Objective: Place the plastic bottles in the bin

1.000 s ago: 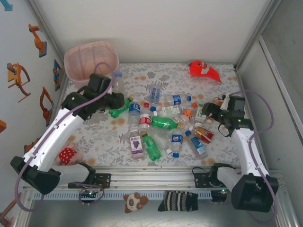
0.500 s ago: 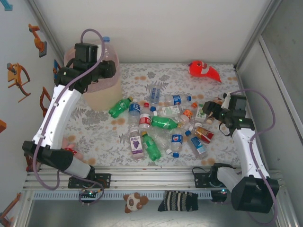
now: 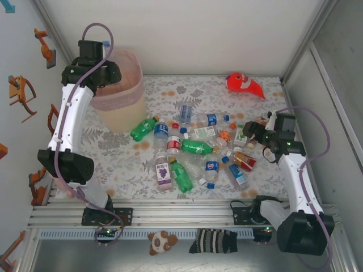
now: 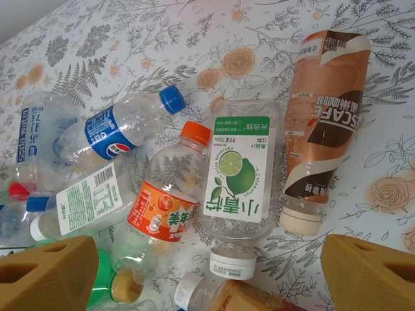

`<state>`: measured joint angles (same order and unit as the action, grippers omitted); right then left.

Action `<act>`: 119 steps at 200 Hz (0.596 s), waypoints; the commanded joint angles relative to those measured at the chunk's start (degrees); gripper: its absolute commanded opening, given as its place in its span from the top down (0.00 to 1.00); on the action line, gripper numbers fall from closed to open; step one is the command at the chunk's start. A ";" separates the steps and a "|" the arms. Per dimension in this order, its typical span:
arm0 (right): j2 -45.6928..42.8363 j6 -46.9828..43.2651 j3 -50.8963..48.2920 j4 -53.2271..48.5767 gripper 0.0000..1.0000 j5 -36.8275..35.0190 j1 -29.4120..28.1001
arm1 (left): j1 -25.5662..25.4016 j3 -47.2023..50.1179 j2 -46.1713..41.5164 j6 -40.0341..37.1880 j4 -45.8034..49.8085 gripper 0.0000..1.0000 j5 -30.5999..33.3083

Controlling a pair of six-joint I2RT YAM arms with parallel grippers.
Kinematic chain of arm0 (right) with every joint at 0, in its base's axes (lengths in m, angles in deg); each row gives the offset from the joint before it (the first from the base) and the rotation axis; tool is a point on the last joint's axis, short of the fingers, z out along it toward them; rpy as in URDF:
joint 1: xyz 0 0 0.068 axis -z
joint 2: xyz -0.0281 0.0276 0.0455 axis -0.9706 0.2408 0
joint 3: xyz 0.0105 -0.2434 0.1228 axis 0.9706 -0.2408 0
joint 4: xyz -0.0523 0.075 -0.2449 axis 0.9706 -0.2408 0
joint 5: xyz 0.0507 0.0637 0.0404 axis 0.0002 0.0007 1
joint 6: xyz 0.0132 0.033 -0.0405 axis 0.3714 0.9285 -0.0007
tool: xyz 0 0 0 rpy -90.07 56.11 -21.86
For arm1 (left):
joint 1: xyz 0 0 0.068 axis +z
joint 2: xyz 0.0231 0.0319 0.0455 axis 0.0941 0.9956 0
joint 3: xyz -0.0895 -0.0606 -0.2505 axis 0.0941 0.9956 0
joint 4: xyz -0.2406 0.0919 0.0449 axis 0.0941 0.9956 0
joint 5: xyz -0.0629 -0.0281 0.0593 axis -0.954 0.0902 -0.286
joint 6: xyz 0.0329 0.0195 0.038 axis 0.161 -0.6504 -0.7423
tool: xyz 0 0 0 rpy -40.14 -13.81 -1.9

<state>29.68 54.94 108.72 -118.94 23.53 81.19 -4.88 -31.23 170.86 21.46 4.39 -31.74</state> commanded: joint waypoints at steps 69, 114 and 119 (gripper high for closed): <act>0.07 0.48 1.57 0.16 0.13 0.86 0.23 | 5.91 -1.78 3.19 -5.68 13.44 0.60 2.04; 0.44 0.88 1.58 0.47 0.13 0.86 0.21 | 7.56 -4.83 5.47 -8.38 17.47 0.61 7.37; 0.55 0.87 1.58 0.52 0.13 0.86 0.17 | 7.58 -5.40 5.72 -8.59 17.97 0.60 7.97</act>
<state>29.94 55.14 108.74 -119.20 23.72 81.19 2.16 -33.56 174.99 15.82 17.63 -28.26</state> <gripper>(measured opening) 0.873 0.396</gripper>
